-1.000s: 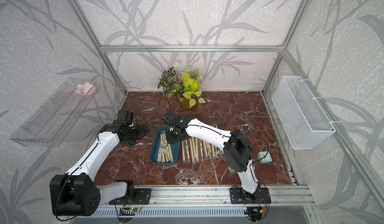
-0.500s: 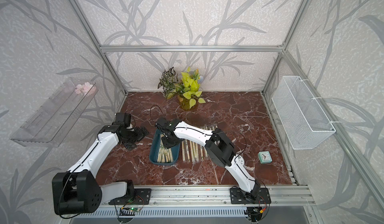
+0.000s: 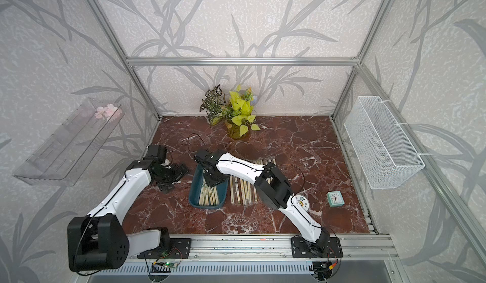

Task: Take the paired disposable chopsticks out of the storage box
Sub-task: Pick up the paired disposable chopsticks from the storage box.

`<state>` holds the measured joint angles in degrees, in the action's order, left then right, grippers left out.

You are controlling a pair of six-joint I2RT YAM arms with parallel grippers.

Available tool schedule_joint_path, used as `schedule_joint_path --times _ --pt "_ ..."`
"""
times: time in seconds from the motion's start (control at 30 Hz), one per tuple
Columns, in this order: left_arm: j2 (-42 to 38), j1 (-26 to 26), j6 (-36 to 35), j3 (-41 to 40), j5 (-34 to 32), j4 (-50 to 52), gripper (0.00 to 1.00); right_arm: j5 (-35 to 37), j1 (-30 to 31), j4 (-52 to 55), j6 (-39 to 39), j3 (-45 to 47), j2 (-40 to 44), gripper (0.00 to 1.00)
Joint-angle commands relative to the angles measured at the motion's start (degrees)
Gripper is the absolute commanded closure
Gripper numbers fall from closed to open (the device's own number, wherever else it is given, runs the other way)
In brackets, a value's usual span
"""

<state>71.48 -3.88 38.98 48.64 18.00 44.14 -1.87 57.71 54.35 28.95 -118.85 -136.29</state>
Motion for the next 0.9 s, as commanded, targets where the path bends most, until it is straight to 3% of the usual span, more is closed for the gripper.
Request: schedule_joint_path --times 0.0,0.4,0.7,0.87 --pt "-1.2 -0.4 -0.9 -0.5 0.4 0.2 0.0 1.3 0.2 2.9 -0.3 -2.3 -2.4 0.64" --pt "-1.7 -0.4 -1.5 -1.0 0.7 0.4 0.0 0.7 0.2 6.5 0.1 -8.1 -8.0 0.66" --pt "-1.8 -0.6 -1.4 -1.0 0.6 0.2 0.0 -0.4 0.1 6.6 1.1 -9.0 -8.9 0.85" --pt "-1.7 -0.6 -1.3 -1.0 0.8 0.0 0.0 -1.6 -0.1 6.2 1.8 -9.0 -8.6 0.89"
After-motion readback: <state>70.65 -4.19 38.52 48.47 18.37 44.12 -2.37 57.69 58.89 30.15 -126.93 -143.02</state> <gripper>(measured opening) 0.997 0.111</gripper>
